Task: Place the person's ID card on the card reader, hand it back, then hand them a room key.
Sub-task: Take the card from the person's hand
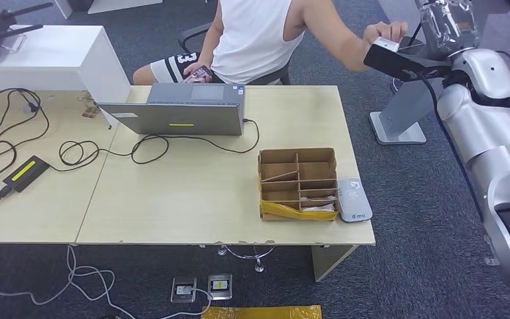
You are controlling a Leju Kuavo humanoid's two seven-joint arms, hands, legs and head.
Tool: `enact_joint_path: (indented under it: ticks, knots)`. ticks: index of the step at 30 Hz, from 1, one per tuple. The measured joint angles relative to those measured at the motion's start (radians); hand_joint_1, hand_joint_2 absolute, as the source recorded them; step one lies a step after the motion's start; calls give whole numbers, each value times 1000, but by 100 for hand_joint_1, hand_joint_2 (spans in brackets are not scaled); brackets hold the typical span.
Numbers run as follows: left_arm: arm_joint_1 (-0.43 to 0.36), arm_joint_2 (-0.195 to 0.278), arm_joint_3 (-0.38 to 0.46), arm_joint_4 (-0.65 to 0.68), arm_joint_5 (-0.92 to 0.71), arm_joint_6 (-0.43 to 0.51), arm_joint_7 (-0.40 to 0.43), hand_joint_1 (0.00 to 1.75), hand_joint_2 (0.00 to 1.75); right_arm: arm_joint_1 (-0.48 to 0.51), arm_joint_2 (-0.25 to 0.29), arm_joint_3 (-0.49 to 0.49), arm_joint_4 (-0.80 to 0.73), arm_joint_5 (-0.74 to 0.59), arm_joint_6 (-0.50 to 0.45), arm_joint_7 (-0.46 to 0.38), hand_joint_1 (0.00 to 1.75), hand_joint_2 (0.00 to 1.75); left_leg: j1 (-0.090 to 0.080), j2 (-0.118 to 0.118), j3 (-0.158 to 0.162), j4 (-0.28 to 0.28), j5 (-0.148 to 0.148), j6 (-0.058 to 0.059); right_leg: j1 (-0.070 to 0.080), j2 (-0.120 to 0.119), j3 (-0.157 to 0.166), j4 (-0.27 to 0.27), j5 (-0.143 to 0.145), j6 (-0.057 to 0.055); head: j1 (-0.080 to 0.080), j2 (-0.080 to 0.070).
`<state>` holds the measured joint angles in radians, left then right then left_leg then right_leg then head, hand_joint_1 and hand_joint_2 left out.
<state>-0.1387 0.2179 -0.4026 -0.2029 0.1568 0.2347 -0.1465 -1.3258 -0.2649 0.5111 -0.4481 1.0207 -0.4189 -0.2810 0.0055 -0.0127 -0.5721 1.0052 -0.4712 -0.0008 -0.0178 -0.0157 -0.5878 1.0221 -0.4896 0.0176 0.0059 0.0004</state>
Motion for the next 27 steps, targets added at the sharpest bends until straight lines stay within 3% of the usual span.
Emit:
enact_joint_path:
  ticks: [3,4,8,9,16,25,27]
  knots:
    - [0,0,-1,0,1,0,0,0,175,0,3,7,5,-7,1,-2,1,175,0,0,0,0,0,0,0,0,0,0,0,0,0,0]
    - [1,0,-1,0,1,0,0,0,175,0,3,10,6,-8,3,-2,12,175,0,0,0,0,0,0,0,0,0,0,0,0,0,0]
    - [1,0,-1,0,2,-1,0,0,175,0,4,16,7,-16,8,-4,161,175,0,0,0,0,0,0,0,0,0,0,0,0,0,0]
    - [1,0,-1,0,2,-2,0,0,175,1,5,16,7,-18,10,-5,168,175,0,0,0,0,0,0,0,0,0,0,0,0,0,0]
    - [1,0,-1,0,2,-4,0,0,175,1,8,24,9,-24,32,-11,175,175,0,0,0,0,0,0,0,0,0,0,0,0,0,0]
    - [1,2,-1,0,2,-5,0,0,175,2,8,28,9,-37,41,-15,141,175,0,0,0,0,0,0,0,0,0,0,0,0,0,0]
    - [1,2,-2,0,2,-5,0,0,175,2,8,28,9,-38,41,-15,148,175,0,0,0,0,0,0,0,0,0,0,0,0,0,0]
